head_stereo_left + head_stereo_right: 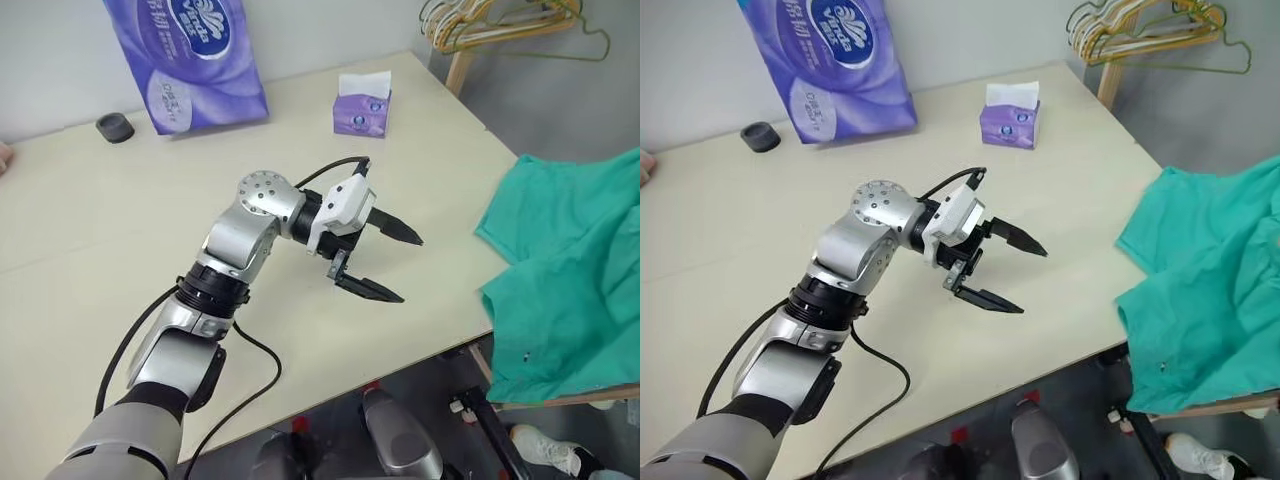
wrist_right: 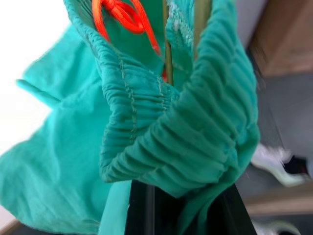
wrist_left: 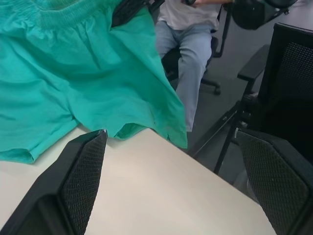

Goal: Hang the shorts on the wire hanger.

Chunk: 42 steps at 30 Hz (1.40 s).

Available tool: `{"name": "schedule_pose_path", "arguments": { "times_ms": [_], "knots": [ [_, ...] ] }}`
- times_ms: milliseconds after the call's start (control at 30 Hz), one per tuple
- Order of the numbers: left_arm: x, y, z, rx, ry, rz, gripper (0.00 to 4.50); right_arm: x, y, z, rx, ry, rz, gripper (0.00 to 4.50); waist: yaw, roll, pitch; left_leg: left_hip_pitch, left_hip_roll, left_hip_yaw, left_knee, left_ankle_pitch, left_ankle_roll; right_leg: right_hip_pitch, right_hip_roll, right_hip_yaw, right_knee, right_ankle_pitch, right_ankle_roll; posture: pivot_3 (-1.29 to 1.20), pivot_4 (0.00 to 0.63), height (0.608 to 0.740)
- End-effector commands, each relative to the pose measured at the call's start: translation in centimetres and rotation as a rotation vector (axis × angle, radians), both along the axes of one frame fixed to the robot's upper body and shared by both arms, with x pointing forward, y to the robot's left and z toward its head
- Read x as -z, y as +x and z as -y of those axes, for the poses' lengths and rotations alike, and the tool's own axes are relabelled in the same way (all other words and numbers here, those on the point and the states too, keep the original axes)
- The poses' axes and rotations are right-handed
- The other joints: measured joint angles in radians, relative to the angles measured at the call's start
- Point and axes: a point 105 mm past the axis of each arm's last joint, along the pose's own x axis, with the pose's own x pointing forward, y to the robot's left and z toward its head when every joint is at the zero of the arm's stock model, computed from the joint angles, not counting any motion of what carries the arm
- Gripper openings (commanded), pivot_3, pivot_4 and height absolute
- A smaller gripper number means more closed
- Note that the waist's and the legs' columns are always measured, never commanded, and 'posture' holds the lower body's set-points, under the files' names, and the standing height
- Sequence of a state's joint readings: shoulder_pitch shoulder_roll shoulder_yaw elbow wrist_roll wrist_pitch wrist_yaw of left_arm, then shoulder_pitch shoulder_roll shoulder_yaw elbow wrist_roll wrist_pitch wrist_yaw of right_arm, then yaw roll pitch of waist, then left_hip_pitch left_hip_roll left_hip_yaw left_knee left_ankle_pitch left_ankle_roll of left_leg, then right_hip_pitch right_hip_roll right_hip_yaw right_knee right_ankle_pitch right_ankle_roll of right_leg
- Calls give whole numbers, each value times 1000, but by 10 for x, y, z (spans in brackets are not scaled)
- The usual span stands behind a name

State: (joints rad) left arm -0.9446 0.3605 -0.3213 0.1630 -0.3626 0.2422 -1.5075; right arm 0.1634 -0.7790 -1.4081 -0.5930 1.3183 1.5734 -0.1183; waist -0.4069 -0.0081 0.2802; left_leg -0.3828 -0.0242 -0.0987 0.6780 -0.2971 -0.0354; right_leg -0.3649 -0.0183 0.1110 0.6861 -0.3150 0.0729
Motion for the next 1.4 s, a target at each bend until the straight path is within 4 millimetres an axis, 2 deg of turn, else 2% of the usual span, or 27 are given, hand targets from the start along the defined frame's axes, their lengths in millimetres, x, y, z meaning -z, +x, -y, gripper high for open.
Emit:
{"name": "schedule_pose_path", "arguments": {
  "times_ms": [33, 67, 167, 267, 367, 500, 667, 833, 967, 1200, 1300, 1400],
  "knots": [
    [-5, -3, 12, 24, -27, 89, 4442, -30, -3, -6, 86, 60, 57, 0, -5, -3, 17, -1, -1, 0, 0, -1, 1, 1, -2, 0, -3, 0, 1, -586, 369, 740],
    [-5, -3, 13, 26, -29, 103, 4442, -32, -3, -4, 128, 79, 56, 0, -10, -6, 21, -1, -3, 4, -1, -4, 10, 2, -1, 2, -6, 0, 1, -583, 370, 740],
    [-5, -1, 17, 26, -39, 144, 4442, -39, 0, -1, 209, 67, 93, 0, -27, -22, 34, 0, 0, 10, -1, -6, 14, 0, 0, 7, -8, 1, 3, -582, 369, 740],
    [-18, 2, 32, 3, -111, 203, 4442, -59, 11, -5, 252, 42, 183, 0, -38, -20, 36, -8, 0, 15, 0, -6, 14, -8, -2, 12, -13, 4, 9, -588, 353, 740],
    [-31, 1, 45, 5, -165, 236, 4442, -67, 19, -12, 277, 50, 238, 0, -35, -15, 37, -13, -2, 15, 1, -6, 14, -9, -4, 12, -18, 7, 13, -585, 330, 740],
    [-40, 3, 59, -16, -201, 247, 4442, -69, 24, -17, 361, 81, 277, 0, -33, -13, 36, -15, -2, 14, 1, -6, 14, -9, -4, 11, -23, 8, 15, -580, 307, 740],
    [-43, -3, 65, 9, -209, 261, 4442, -76, 32, -25, 412, 104, 309, 0, -37, -9, 34, -16, -2, 15, 0, -6, 14, -12, -4, 12, -22, 8, 15, -567, 283, 740],
    [-49, -3, 69, 5, -215, 271, 4442, -84, 34, -23, 460, 98, 321, 0, -34, -5, 31, -15, -2, 15, 1, -6, 14, -12, -4, 13, -20, 8, 15, -554, 260, 740],
    [-49, -7, 73, 25, -211, 289, 4442, -89, 27, -7, 553, 96, 314, 0, -34, 0, 29, -15, -3, 16, 2, -6, 14, -12, -5, 14, -21, 8, 16, -550, 244, 740],
    [-54, -14, 80, 47, -233, 293, 4442, -85, 22, 19, 646, 119, 295, 0, -33, 10, 23, -16, -3, 17, 1, -6, 14, -15, -5, 14, -21, 8, 16, -546, 224, 740],
    [-55, -14, 81, 45, -235, 303, 4442, -82, 27, 17, 632, 148, 291, 0, -34, 12, 20, -16, -3, 18, 1, -6, 14, -15, -5, 15, -20, 8, 16, -540, 216, 740],
    [-55, -13, 79, 41, -232, 309, 4442, -64, 32, 15, 638, 243, 258, 0, -36, 14, 14, -16, -3, 19, 2, -6, 14, -15, -5, 16, -19, 8, 16, -533, 210, 740]
  ]
}}
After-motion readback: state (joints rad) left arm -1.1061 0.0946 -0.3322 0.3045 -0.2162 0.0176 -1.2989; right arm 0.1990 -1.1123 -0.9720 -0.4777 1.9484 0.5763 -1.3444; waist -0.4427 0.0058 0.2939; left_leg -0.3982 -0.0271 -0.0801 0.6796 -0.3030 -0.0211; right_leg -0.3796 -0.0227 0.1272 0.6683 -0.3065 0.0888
